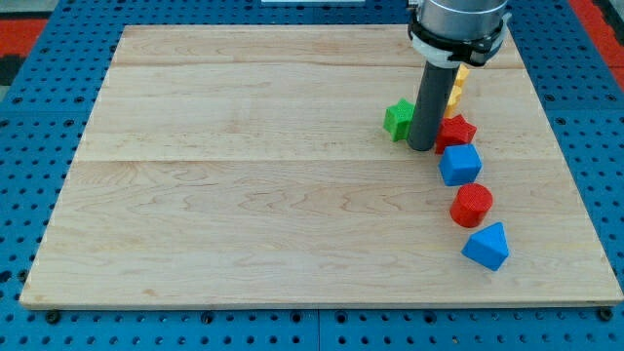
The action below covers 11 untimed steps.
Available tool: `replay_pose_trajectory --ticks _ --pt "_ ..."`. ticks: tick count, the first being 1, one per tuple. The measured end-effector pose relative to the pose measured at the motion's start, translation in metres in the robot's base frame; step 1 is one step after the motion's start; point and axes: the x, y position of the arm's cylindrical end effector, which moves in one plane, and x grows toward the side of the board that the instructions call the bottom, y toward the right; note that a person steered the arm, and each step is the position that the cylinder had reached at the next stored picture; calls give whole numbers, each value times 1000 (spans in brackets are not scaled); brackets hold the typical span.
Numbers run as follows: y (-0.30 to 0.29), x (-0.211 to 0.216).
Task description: Slide green star into the left of green circle
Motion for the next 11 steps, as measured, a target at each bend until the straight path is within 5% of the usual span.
replay_pose_trajectory --ticks 2,3,4,6,11 --pt "-49 -82" --pt "18 -98" --pt "3 -45" --pt "14 -114" --pt "18 -165"
